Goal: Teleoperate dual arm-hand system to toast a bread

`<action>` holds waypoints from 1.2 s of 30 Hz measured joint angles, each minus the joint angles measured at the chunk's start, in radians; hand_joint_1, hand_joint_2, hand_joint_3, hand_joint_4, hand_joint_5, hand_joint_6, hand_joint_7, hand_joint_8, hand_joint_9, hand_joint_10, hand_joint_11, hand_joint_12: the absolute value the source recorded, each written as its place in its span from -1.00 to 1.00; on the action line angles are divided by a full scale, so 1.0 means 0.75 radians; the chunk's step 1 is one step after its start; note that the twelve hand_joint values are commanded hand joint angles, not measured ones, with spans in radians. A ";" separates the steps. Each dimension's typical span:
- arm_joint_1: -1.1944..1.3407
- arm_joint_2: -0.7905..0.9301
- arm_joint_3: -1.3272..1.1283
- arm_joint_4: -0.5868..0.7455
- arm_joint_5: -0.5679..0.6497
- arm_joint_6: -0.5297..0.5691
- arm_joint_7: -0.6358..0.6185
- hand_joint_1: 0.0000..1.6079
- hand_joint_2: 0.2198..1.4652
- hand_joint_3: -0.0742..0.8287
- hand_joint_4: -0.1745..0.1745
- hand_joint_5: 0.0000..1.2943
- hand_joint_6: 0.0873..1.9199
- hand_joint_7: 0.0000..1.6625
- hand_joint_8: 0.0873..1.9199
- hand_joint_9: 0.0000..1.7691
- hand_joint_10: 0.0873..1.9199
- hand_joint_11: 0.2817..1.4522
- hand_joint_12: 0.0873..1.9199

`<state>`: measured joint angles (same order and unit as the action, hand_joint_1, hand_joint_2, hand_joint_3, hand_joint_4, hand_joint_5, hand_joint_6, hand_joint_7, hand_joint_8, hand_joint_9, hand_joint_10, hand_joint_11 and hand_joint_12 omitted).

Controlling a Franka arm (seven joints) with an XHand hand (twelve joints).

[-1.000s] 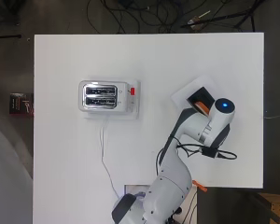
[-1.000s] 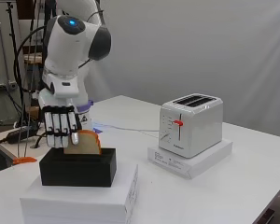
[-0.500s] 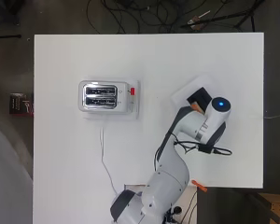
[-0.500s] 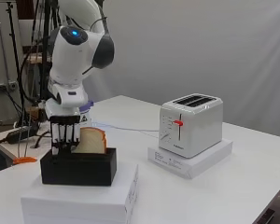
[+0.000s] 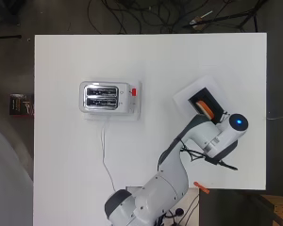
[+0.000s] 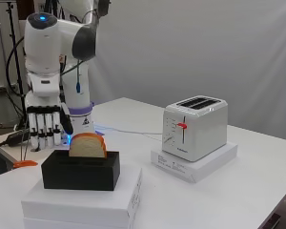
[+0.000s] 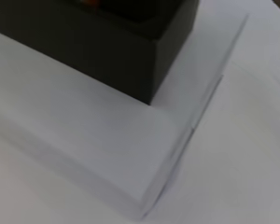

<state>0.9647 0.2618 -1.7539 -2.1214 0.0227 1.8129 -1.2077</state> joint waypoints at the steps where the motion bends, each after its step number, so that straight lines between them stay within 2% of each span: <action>1: -0.001 -0.002 0.048 0.002 -0.002 -0.004 -0.002 -0.16 0.22 -0.85 -0.03 -0.56 -1.00 -0.48 -1.00 -0.38 -1.00 -0.69 -1.00; 5: 0.035 0.005 0.213 -0.004 0.006 -0.001 -0.030 -0.11 0.20 -0.85 -0.09 -0.55 -1.00 -0.47 -1.00 -0.39 -1.00 -0.72 -1.00; 9: 0.093 0.024 0.173 -0.019 0.015 0.012 -0.057 -0.06 0.20 -0.84 -0.15 -0.52 -1.00 -0.38 -1.00 -0.32 -1.00 -0.70 -1.00; 15: 0.163 0.043 -0.021 -0.040 0.014 0.035 -0.081 -0.04 0.27 -0.83 0.09 -0.11 -1.00 -0.13 -1.00 -0.11 -1.00 -0.58 -1.00; 19: 0.099 0.020 0.074 -0.018 -0.027 -0.002 -0.043 -0.07 0.25 -0.84 0.00 -0.31 -1.00 -0.26 -1.00 -0.18 -1.00 -0.62 -1.00; 21: 0.033 0.006 0.156 -0.002 -0.042 -0.029 -0.034 -0.06 0.25 -0.84 0.01 -0.34 -1.00 -0.30 -1.00 -0.22 -1.00 -0.67 -1.00; 22: -0.002 0.002 0.203 0.003 -0.046 -0.044 -0.030 0.21 0.31 -0.83 -0.35 -0.06 -0.60 -0.13 -0.79 -0.07 -0.82 -0.51 -1.00; 23: -0.019 0.001 0.229 0.003 -0.046 -0.049 -0.028 0.44 0.34 -0.83 -0.65 0.12 -0.24 0.05 -0.57 0.10 -0.55 -0.31 -1.00; 24: -0.027 -0.002 0.248 -0.001 -0.050 -0.044 -0.021 0.51 0.37 -0.83 -0.57 0.26 -0.10 0.21 -0.42 0.25 -0.45 -0.21 -0.75; 25: -0.030 -0.013 0.263 -0.011 -0.067 -0.033 -0.002 0.55 0.38 -0.83 -0.71 0.39 -0.14 0.28 -0.23 0.35 -0.29 -0.21 -0.35; 26: -0.033 -0.037 0.278 -0.021 -0.095 -0.022 0.025 0.56 0.39 -0.83 -0.79 0.45 -0.17 0.31 -0.12 0.39 -0.17 -0.26 -0.04; 27: -0.044 -0.078 0.300 -0.030 -0.127 -0.012 0.054 0.62 0.39 -0.83 -0.88 0.40 -0.06 0.31 -0.18 0.35 -0.11 -0.35 0.00; 29: -0.104 -0.195 0.381 -0.046 -0.178 0.003 0.111 0.69 0.40 -0.83 -0.98 0.27 0.11 0.30 -0.27 0.29 -0.08 -0.41 -0.14; 31: -0.222 -0.334 0.507 -0.061 -0.215 0.015 0.160 0.71 0.41 -0.83 -1.00 0.21 0.19 0.29 -0.30 0.27 -0.09 -0.40 -0.27; 36: -0.563 -0.706 0.892 -0.081 -0.266 -0.001 0.330 0.71 0.42 -0.84 -1.00 0.16 0.24 0.28 -0.29 0.26 -0.08 -0.36 -0.41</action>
<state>0.5428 -0.2677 -1.0846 -2.1824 -0.1771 1.8122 -0.9604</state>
